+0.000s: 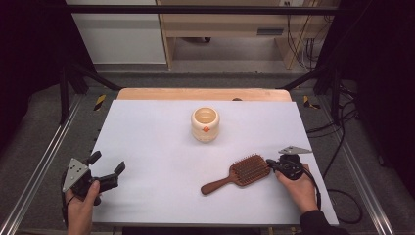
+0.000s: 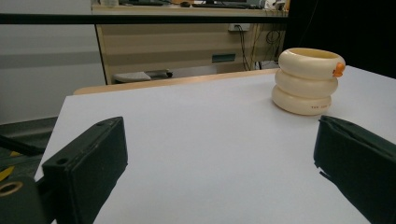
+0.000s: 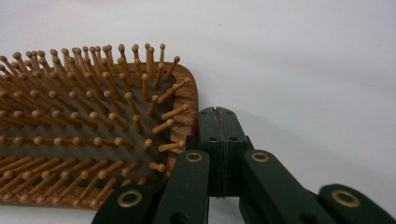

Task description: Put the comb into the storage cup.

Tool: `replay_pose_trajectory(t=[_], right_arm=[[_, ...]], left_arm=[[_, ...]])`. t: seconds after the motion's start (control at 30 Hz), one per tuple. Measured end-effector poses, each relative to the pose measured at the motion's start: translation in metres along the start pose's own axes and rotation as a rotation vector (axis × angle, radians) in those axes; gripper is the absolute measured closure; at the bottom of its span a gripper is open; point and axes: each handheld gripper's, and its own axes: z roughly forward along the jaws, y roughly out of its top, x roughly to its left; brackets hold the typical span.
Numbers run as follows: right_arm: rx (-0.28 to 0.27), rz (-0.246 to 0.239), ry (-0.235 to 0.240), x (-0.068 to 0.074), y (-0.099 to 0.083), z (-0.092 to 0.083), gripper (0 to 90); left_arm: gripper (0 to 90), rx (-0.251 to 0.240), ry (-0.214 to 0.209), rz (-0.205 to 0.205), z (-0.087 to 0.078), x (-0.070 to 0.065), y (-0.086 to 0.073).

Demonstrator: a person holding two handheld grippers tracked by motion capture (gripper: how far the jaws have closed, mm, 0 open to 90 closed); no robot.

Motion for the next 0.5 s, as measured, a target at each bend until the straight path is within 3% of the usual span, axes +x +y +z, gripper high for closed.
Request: replay_pose_trajectory(t=[0.27, 0.5], right_arm=[[0.032, -0.03, 0.03, 0.032, 0.003, 0.006, 90.0], [0.052, -0.046, 0.041, 0.052, 0.006, 0.01, 90.0]], left_arm=[[3.0, 0.001, 0.011, 0.04, 0.0, -0.004, 0.003], [3.0, 0.018, 0.01, 0.049, 0.002, -0.006, 0.002]])
